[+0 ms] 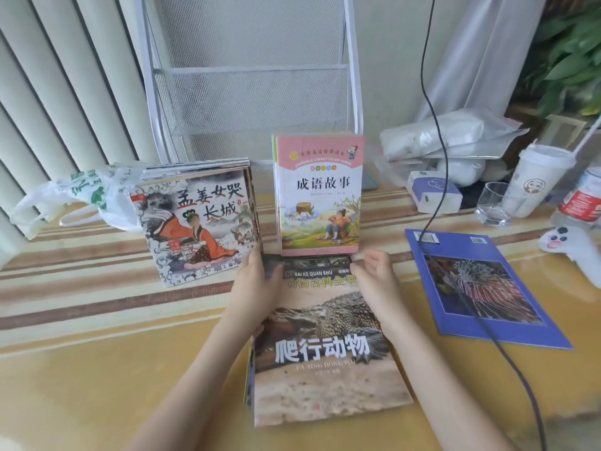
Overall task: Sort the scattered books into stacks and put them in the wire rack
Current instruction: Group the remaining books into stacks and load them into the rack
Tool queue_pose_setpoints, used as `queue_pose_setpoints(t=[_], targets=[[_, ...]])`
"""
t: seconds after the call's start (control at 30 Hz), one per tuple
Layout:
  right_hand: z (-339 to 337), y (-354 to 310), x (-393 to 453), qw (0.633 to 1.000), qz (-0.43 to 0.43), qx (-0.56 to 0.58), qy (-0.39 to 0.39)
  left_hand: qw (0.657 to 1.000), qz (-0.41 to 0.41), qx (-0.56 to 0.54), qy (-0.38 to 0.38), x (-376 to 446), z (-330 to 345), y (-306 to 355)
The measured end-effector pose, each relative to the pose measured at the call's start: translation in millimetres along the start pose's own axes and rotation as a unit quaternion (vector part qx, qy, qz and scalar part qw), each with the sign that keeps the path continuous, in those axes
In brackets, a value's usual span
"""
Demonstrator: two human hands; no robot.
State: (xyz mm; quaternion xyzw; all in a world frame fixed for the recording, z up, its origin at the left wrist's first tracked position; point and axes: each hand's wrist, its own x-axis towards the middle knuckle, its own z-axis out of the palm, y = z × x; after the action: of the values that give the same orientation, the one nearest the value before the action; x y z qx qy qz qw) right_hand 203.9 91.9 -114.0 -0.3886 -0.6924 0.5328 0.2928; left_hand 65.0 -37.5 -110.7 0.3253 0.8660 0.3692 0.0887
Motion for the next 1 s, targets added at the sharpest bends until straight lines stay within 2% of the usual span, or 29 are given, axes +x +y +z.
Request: queue_pose_setpoints(t=[0.1, 0.2, 0.3, 0.4, 0.47, 0.57, 0.77, 0.83, 0.9, 0.93, 1.0], targets=[[3.6, 1.8, -14.0, 0.997, 0.004, 0.063, -0.033, 0.999, -0.035, -0.027, -0.027, -6.8, 0.9, -4.8], [2.3, 1.8, -15.4, 0.995, 0.016, 0.091, -0.033, 0.998, -0.046, -0.052, -0.004, -8.2, 0.3, -1.7], [-0.7, 3.7, -14.9, 0.992, 0.032, 0.118, -0.032, 0.989, -0.065, -0.131, 0.014, -12.2, -2.3, 1.0], [-1.1, 6.9, -14.1, 0.988, 0.056, 0.145, -0.025, 0.944, -0.111, -0.309, 0.025, -13.0, -6.2, -3.5], [0.0, 7.4, -13.2, 0.984, 0.065, 0.164, -0.022, 0.91, -0.144, -0.387, 0.04, -11.1, -10.9, -7.9], [3.0, 7.5, -12.3, 0.988, 0.057, 0.144, -0.013, 0.882, -0.164, -0.44, 0.044, -7.7, -14.6, -12.5], [4.2, 4.7, -15.7, 0.992, 0.048, 0.115, -0.009, 0.855, -0.197, -0.479, 0.02, -2.2, -16.9, -13.7], [4.5, 2.3, -19.4, 0.996, 0.026, 0.08, -0.017, 0.877, -0.188, -0.441, -0.012, -1.6, -17.3, -13.7], [8.9, -1.1, -21.7, 0.999, -0.023, -0.023, -0.036, 0.913, -0.169, -0.369, -0.04, -3.8, -17.7, -10.4], [12.4, -3.1, -21.3, 0.992, -0.057, -0.104, -0.044, 0.927, -0.164, -0.336, -0.041, -4.6, -17.1, -9.3], [21.0, -5.0, -13.9, 0.944, -0.139, -0.293, -0.053, 0.937, -0.158, -0.308, -0.035, -5.5, -16.1, -8.8]])
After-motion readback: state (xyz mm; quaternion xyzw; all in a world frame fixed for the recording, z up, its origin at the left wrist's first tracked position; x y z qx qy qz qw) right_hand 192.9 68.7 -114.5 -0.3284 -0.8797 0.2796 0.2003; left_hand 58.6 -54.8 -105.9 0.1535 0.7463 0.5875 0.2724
